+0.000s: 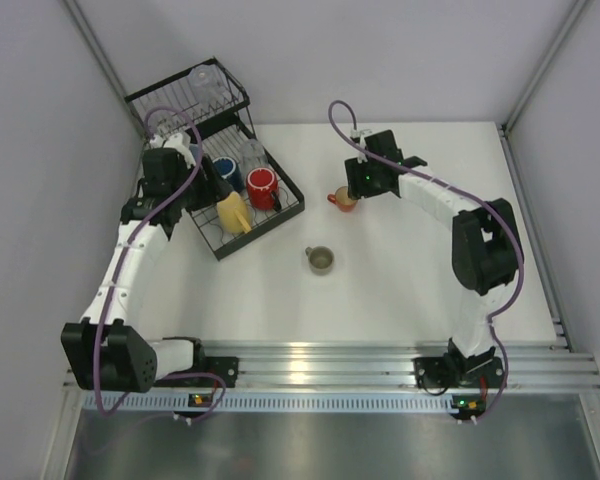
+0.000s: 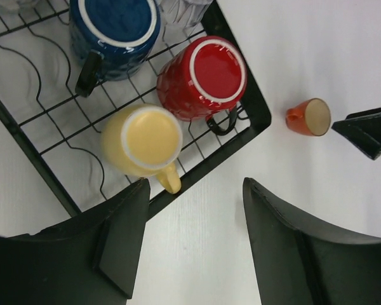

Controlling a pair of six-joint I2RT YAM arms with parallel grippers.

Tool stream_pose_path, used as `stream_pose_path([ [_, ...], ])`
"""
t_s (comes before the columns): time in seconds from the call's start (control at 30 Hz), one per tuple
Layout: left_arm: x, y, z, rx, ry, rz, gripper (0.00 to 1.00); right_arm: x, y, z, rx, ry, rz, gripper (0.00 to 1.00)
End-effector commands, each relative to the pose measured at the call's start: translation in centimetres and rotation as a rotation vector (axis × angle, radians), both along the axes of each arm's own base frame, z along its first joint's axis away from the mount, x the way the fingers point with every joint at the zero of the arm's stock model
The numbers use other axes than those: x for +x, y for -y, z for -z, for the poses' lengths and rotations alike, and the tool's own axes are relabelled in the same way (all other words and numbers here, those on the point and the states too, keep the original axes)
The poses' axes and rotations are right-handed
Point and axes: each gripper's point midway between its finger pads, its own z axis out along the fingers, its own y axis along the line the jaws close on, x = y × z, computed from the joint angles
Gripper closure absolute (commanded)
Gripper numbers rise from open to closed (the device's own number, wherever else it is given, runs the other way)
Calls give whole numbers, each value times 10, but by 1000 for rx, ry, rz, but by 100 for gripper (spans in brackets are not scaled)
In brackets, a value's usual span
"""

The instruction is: Load the cups into the dish rack

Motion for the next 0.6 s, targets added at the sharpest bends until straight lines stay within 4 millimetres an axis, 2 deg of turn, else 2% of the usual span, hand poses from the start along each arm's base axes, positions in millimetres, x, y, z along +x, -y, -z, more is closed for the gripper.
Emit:
stream_pose_path([
  [0.0,0,-11,2,49,24,-35,35,4,1,-7,19,37,2,50],
  [0.13,5,-20,11,79,2,-80,37,4,-4,-8,42,32,-11,50],
  [0.23,3,-16,9,59,5,-73,37,7,-6,-6,42,32,-11,50],
  [0.57,-10,23,-40,-114,95,90,36,21,-4,6,-1,21,26,51],
])
